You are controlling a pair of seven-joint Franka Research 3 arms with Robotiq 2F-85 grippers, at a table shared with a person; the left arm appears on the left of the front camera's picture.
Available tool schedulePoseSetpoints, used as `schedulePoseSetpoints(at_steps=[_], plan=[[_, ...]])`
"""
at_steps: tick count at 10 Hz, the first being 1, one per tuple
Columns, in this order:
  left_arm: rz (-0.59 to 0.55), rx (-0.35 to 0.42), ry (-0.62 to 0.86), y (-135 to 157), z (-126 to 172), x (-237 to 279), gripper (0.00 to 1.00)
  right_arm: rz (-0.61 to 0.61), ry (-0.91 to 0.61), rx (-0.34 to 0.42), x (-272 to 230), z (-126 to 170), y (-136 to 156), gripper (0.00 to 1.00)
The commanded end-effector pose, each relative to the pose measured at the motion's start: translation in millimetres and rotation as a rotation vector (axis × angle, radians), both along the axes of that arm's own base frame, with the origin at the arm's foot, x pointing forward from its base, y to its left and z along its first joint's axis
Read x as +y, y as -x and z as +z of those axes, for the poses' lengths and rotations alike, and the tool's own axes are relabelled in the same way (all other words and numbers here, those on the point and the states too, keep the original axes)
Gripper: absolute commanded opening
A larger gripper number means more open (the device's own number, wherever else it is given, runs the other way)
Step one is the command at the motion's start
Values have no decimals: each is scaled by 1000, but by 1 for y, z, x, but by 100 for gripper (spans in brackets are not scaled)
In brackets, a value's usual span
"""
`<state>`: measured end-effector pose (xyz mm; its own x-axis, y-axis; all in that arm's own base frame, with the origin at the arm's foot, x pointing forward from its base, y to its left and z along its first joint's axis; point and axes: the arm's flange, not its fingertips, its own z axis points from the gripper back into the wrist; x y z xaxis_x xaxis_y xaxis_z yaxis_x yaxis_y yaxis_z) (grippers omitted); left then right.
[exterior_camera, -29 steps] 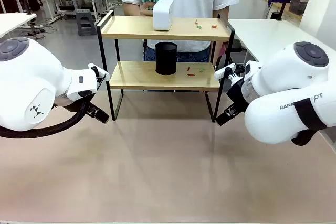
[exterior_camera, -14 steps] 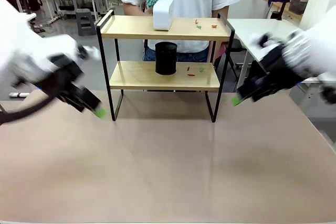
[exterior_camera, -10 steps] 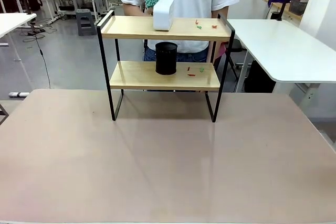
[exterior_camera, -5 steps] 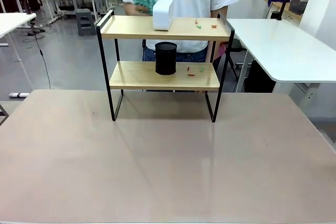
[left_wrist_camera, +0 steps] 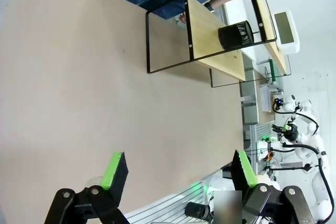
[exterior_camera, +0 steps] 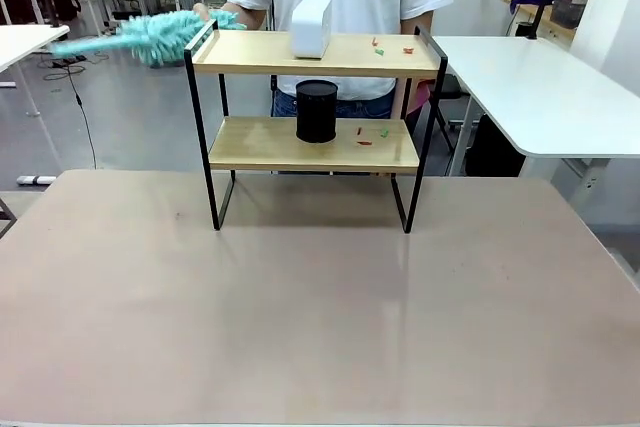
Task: Clean the shelf.
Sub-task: Pick up the Duster from the human.
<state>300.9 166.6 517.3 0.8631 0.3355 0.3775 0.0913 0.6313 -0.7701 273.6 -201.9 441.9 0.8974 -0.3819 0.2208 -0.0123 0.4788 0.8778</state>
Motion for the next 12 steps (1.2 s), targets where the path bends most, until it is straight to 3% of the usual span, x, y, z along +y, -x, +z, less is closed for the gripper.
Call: schedulePoseSetpoints(at_steps=[1,4,6,9,10,12], plan=[[-13,-17,6,-1,-4,0,100,7,-5,-33,0,-2,-2,100],[3,8,1,-1,-3,2,100,7,-5,-33,0,-2,-2,100],[8,194,178,-41,25,-5,100,7,-5,-33,0,-2,-2,100],[-83,309,249,-160,48,-31,100,7,-5,-33,0,-2,-2,100],[-157,375,308,-196,40,-36,100,7,-5,-33,0,-2,-2,100],[-230,418,412,-245,22,-54,100,7,-5,-33,0,-2,-2,100]])
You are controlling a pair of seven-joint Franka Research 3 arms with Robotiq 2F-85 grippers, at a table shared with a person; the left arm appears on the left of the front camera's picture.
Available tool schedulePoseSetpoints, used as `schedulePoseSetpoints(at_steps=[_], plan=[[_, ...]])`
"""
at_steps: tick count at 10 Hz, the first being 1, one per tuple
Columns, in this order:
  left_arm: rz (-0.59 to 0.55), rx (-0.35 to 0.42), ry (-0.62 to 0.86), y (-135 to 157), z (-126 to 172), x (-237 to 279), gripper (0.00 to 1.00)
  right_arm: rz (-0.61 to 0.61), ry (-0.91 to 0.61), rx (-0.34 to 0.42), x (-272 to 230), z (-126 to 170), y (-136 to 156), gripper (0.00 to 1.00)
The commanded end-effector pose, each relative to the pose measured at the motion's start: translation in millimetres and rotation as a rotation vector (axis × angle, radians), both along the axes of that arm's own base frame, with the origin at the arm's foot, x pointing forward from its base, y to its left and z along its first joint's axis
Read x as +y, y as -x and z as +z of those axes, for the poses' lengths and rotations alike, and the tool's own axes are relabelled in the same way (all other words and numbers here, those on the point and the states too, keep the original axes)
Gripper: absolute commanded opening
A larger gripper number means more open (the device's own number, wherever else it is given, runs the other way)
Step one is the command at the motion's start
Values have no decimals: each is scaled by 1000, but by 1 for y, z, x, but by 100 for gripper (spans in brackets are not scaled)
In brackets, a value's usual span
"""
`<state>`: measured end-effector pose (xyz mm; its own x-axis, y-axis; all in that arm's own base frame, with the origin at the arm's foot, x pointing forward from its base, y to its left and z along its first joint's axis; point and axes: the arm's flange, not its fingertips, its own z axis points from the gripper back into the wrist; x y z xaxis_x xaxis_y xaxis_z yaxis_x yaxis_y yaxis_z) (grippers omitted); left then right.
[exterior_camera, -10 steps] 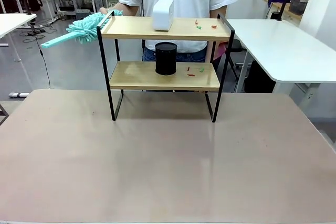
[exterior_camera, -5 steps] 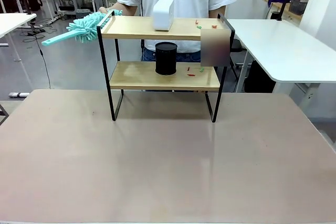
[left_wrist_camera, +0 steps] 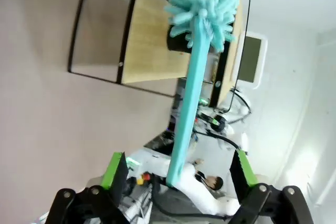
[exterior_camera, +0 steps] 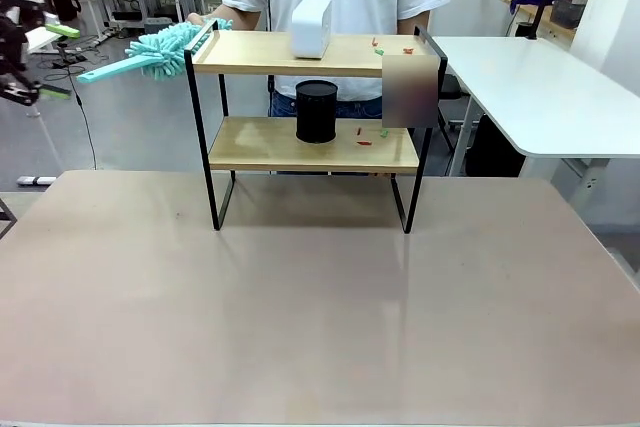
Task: Clean the shelf.
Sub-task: Pick up the Duster from the human.
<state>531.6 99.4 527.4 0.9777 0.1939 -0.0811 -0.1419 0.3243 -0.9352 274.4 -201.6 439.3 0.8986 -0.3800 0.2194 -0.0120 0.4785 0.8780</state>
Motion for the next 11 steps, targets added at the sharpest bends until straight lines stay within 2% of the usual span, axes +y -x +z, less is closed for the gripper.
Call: schedulePoseSetpoints(at_steps=[1,3,7,8,9,10,11], plan=[[-34,35,89,-30,4,2,100,5,-5,-35,0,0,-1,100],[-68,66,146,-47,-13,-11,100,5,-5,-35,0,0,-1,100],[-97,89,179,-45,-28,-20,100,5,-5,-35,0,0,-1,100],[-103,80,176,-42,-29,-23,64,5,-5,-35,0,0,-1,100],[-114,68,181,-40,-30,-27,42,5,-5,-35,0,0,-1,100],[-129,74,187,-38,-31,-31,7,5,-5,-35,0,0,-1,100],[-140,76,195,-37,-32,-33,37,5,-5,-35,0,0,-1,100]])
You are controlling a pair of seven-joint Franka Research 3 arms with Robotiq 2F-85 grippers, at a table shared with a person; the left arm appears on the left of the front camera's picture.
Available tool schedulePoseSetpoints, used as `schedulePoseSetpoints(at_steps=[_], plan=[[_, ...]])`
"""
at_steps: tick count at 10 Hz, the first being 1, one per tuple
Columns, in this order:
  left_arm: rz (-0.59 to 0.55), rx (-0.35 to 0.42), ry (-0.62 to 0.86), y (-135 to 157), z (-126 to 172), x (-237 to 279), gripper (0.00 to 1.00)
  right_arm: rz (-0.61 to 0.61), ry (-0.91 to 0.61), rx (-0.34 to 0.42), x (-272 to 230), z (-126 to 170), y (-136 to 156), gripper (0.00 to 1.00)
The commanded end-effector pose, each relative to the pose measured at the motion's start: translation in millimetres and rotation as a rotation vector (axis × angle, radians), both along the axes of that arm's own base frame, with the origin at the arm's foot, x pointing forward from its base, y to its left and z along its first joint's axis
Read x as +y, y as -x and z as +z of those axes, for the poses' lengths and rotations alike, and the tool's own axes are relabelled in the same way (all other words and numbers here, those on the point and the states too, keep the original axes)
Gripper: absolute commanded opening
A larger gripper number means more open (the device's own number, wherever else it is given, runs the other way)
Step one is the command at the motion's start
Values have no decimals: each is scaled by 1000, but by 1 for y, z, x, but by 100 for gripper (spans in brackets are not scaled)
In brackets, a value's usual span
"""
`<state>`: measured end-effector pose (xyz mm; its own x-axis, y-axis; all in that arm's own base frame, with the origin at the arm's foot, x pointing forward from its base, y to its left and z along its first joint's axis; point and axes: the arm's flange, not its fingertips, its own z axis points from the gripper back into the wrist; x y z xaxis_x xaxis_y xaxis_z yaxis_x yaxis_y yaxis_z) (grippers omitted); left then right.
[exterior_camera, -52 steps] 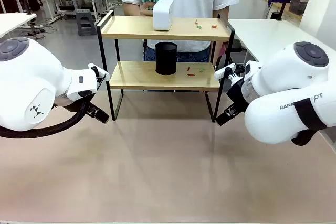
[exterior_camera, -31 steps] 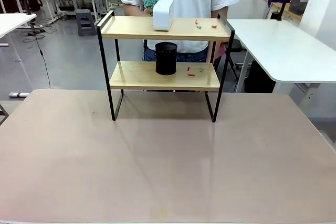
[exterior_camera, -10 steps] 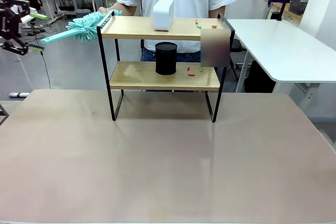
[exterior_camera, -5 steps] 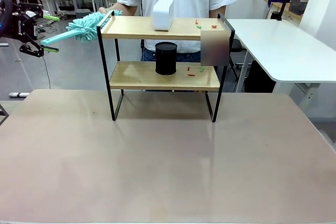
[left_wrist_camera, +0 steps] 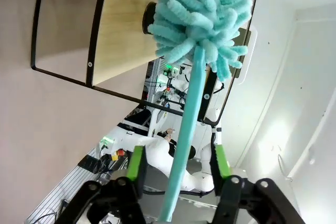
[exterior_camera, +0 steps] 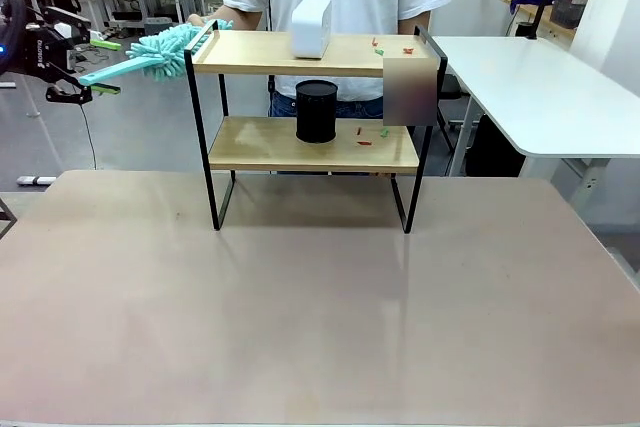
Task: Clean the shelf.
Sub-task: Pick up the Duster from the human.
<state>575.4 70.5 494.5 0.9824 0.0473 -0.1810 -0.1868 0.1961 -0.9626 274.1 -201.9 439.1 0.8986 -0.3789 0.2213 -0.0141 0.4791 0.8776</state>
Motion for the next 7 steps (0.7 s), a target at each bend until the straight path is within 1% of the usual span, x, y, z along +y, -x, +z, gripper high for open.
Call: schedulePoseSetpoints(at_steps=[1,7], plan=[[-11,-7,39,7,-1,-7,0,4,-6,-33,0,0,-2,100],[-27,-9,53,9,-4,-12,0,4,-6,-33,0,0,-2,100]])
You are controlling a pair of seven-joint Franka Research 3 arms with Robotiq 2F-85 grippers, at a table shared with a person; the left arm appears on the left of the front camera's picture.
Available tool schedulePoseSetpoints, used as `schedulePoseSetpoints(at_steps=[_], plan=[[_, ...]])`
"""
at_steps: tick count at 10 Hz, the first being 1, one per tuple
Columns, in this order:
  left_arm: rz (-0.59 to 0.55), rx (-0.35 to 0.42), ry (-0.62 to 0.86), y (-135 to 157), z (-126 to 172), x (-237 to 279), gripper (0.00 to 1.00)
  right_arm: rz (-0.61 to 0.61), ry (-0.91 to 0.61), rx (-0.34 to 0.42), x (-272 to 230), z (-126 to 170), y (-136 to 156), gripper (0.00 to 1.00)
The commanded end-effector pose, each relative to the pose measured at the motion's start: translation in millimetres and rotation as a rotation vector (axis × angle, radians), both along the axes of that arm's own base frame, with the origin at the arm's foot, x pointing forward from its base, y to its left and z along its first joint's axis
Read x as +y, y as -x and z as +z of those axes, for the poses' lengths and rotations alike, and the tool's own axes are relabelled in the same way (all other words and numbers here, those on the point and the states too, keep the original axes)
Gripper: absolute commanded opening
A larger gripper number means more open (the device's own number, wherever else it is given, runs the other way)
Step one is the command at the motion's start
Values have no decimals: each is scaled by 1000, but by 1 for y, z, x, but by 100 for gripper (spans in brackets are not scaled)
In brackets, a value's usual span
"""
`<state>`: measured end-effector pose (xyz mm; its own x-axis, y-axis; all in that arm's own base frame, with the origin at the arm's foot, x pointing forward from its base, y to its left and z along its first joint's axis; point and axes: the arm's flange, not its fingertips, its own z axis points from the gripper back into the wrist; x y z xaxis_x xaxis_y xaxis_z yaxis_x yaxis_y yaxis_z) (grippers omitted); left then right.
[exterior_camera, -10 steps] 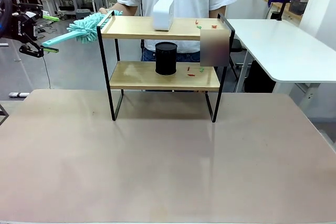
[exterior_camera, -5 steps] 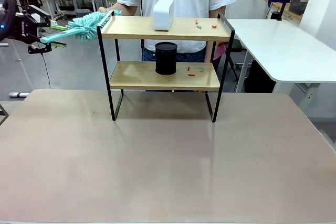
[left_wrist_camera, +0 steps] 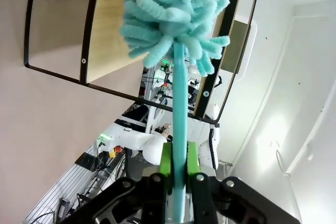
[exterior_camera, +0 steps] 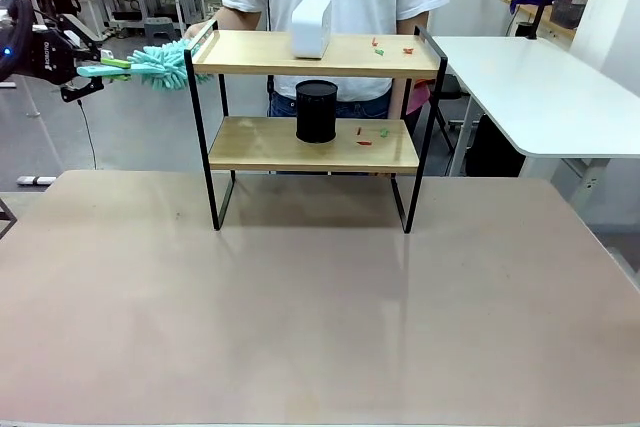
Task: Clean the shelf.
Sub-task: Pick up the Duster from the human.
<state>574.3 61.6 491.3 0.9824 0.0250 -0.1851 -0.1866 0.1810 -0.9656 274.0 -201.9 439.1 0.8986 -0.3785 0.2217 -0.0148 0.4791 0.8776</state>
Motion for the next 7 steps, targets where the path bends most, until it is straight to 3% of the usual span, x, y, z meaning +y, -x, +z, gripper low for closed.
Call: schedulePoseSetpoints(at_steps=[1,4,5,7], plan=[[-11,-21,33,9,-1,-4,0,3,-6,-32,0,0,-2,100],[-14,-32,41,17,4,5,0,3,-6,-32,0,0,-2,100],[-27,-63,24,32,22,21,0,3,-6,-32,0,0,-2,100],[-95,-179,-101,108,71,66,0,3,-6,-32,0,0,-2,100]])
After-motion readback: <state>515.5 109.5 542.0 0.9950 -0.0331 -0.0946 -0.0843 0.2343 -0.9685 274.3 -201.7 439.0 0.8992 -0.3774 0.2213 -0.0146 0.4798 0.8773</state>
